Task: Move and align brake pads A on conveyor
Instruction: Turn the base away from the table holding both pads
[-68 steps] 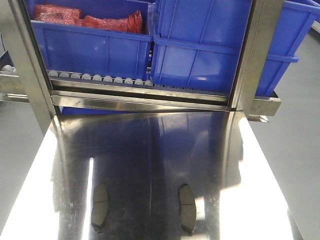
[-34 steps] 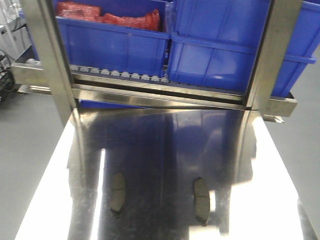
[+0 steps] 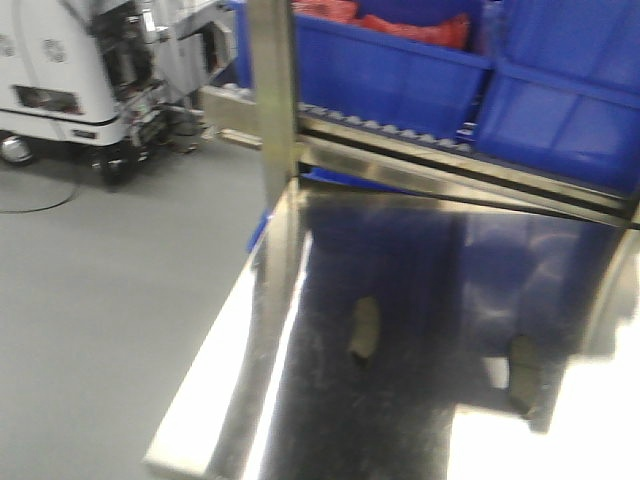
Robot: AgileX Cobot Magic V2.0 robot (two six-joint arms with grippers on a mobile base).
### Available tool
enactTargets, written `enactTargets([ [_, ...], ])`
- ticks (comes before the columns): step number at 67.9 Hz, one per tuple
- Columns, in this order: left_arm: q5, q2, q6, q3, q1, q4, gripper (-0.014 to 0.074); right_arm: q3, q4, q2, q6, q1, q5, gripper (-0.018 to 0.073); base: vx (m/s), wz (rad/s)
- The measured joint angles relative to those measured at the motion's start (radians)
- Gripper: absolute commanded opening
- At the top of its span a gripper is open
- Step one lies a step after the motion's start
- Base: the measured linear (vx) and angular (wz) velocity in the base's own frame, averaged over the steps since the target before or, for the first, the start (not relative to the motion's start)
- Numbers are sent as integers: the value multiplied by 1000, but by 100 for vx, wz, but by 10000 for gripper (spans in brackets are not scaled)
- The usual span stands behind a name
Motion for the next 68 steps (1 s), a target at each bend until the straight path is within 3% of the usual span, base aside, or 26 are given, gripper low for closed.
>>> enactTargets([
  [68,0,0,0,0,0,1,-6,0,0,0,-5,0,0,-4,-20,70],
])
